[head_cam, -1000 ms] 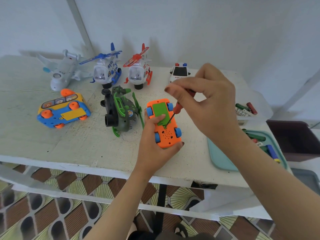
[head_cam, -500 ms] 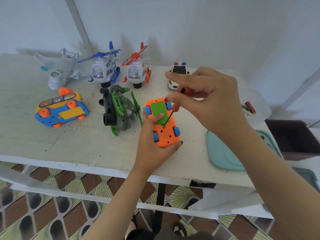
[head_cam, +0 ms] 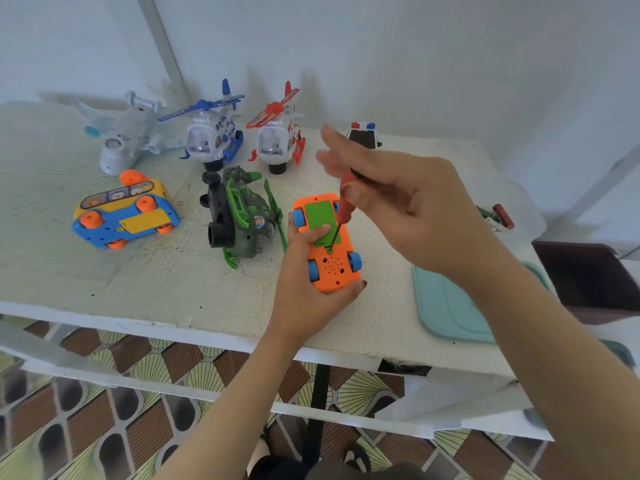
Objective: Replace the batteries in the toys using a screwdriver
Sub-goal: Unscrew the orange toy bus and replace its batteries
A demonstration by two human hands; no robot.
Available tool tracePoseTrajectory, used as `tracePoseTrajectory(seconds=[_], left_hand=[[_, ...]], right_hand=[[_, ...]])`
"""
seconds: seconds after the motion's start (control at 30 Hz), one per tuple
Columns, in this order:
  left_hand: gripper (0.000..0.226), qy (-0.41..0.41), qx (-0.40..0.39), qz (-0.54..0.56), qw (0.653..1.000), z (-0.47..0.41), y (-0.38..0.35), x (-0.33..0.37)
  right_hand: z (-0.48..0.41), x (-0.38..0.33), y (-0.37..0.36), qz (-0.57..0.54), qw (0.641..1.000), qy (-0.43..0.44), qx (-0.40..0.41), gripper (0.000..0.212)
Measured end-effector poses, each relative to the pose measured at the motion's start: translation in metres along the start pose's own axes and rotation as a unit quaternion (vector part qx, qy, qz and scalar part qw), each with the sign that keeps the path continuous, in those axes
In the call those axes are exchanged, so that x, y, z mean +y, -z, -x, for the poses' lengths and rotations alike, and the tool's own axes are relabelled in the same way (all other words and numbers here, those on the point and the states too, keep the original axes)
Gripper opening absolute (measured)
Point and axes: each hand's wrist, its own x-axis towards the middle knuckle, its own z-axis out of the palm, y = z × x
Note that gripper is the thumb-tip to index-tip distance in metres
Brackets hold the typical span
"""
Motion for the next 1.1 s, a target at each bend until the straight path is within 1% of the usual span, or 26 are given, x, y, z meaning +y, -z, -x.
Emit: tracePoseTrajectory(seconds=[0.1, 0.23, 0.27, 0.3, 0.37, 0.43, 0.5, 0.6, 0.73, 0.8, 0.87, 0.9, 1.0, 1.07, 1.1], left_hand=[[0.068, 0.007, -0.002, 0.007, 1.0, 0.0, 0.0, -0.002], [0.067, 0.002, -0.007, 0.015, 1.0, 0.0, 0.001, -0.002], [0.067, 0.0, -0.008, 0.014, 1.0, 0.0, 0.001, -0.002], [0.067, 0.001, -0.007, 0.014, 1.0, 0.001, 0.001, -0.002], [0.067, 0.005, -0.006, 0.017, 1.0, 0.001, 0.0, -0.001], [0.067, 0.006, -0.007, 0.017, 1.0, 0.001, 0.0, -0.001], [0.067, 0.005, -0.006, 0.015, 1.0, 0.0, 0.0, -0.001], [0.068, 0.004, -0.006, 0.012, 1.0, 0.0, -0.001, 0.0], [0.068, 0.007, -0.004, 0.003, 1.0, 0.001, -0.001, 0.001], [0.068, 0.008, -0.003, 0.004, 1.0, 0.001, 0.0, 0.001], [0.068, 0.009, -0.003, 0.009, 1.0, 0.002, 0.0, 0.001], [0.067, 0.01, -0.003, 0.011, 1.0, 0.002, 0.0, 0.001], [0.066, 0.009, -0.001, 0.019, 1.0, 0.002, 0.0, 0.002], [0.067, 0.006, -0.002, 0.016, 1.0, 0.001, 0.0, 0.002], [0.069, 0.005, -0.001, 0.012, 1.0, 0.001, -0.001, 0.003]], right_hand=[[-0.006, 0.0, 0.002, 0.039, 0.998, 0.001, 0.043, 0.043], [-0.014, 0.006, 0.007, 0.166, 0.98, 0.011, 0.107, 0.031], [-0.015, 0.008, 0.006, 0.189, 0.976, 0.015, 0.11, 0.033], [-0.014, 0.009, 0.005, 0.19, 0.976, 0.01, 0.106, 0.038], [-0.013, 0.009, 0.005, 0.099, 0.992, -0.014, 0.072, 0.041], [-0.01, 0.005, 0.009, 0.015, 0.999, -0.022, 0.021, 0.043], [-0.008, 0.002, 0.009, -0.025, 0.999, -0.017, -0.029, 0.045], [-0.006, 0.0, 0.008, -0.064, 0.997, -0.002, -0.053, 0.044], [-0.008, -0.006, 0.006, 0.003, 1.0, 0.005, -0.014, 0.034], [-0.009, -0.008, 0.005, 0.042, 0.999, 0.002, 0.026, 0.027], [-0.01, -0.01, 0.003, 0.115, 0.991, 0.006, 0.068, 0.022], [-0.01, -0.011, 0.003, 0.163, 0.983, 0.0, 0.081, 0.026], [-0.008, -0.009, 0.0, 0.265, 0.957, -0.042, 0.109, 0.052], [-0.008, -0.009, -0.002, 0.314, 0.942, -0.05, 0.11, 0.057], [-0.007, -0.008, -0.002, 0.319, 0.941, -0.05, 0.099, 0.056]])
